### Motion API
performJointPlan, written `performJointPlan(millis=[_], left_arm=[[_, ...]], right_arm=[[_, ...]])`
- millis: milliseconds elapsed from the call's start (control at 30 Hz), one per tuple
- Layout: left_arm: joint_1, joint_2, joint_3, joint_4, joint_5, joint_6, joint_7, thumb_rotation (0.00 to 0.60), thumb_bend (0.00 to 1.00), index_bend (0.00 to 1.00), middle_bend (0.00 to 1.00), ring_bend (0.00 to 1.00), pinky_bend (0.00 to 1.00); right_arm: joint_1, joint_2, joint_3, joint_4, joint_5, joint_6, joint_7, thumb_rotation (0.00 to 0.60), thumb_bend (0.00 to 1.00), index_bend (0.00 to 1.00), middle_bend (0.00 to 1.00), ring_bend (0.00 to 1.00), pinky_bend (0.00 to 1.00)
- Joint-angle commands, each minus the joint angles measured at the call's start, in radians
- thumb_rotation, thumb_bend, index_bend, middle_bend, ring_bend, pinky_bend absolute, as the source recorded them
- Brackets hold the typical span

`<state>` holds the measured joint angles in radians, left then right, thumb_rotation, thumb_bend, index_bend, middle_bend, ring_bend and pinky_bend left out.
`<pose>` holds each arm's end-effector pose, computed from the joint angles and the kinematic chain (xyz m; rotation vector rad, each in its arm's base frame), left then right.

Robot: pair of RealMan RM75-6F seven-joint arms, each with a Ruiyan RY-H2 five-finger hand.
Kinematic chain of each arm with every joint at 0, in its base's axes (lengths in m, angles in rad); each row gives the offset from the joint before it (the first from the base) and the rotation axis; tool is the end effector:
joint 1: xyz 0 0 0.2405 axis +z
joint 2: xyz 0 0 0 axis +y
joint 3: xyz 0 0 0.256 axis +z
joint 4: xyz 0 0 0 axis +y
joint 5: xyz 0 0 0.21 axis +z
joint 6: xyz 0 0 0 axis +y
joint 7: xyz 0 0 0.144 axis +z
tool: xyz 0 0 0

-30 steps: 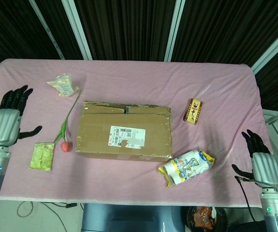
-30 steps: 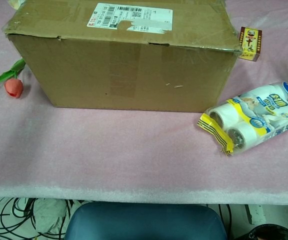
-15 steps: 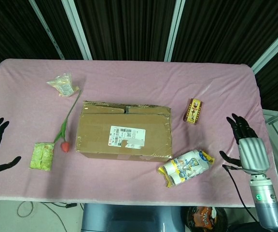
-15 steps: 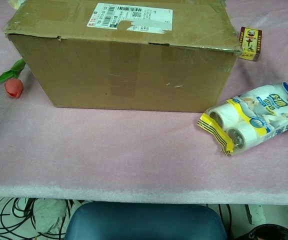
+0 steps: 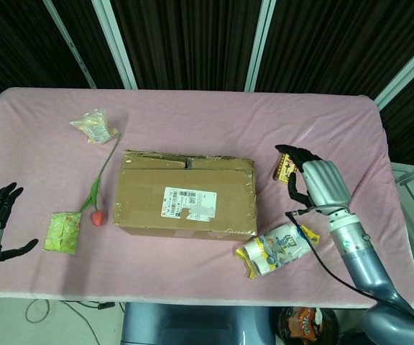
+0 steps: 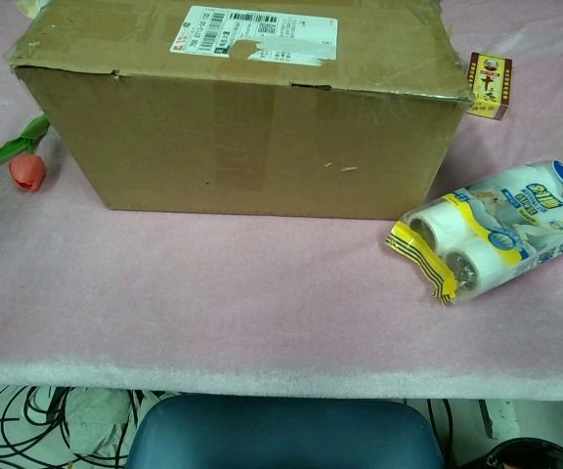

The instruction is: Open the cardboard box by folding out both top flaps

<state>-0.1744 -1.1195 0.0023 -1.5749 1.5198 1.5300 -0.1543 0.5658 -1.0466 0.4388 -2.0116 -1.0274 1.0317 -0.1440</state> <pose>-0.3006 0.1984 0.1604 -1.4144 -0.9353 -1.0666 -0.1144 -0.3291 0.1532 1.5444 -1.1225 1.2727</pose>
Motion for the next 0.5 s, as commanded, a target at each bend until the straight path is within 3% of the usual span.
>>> performJointPlan(millis=[33, 267, 500], left_arm=[[0.0, 0.001, -0.001, 0.004, 0.0, -0.009, -0.009, 0.6, 0.1, 0.0, 0.0, 0.0, 0.0], [0.0, 0.003, -0.008, 0.007, -0.002, -0.02, -0.023, 0.6, 0.1, 0.0, 0.0, 0.0, 0.0], [0.001, 0.003, -0.013, 0.008, -0.004, -0.029, -0.031, 0.6, 0.1, 0.0, 0.0, 0.0, 0.0]], right_arm=[[0.171, -0.065, 0.08, 0.058, 0.246, -0.109, -0.007, 0.6, 0.83, 0.19, 0.26, 0.25, 0.4], [0.322, -0.166, 0.083, 0.156, 0.426, -0.103, -0.08, 0.6, 0.83, 0.23, 0.3, 0.28, 0.4], [0.41, -0.243, 0.075, 0.232, 0.515, -0.092, -0.112, 0.6, 0.83, 0.28, 0.34, 0.31, 0.4]])
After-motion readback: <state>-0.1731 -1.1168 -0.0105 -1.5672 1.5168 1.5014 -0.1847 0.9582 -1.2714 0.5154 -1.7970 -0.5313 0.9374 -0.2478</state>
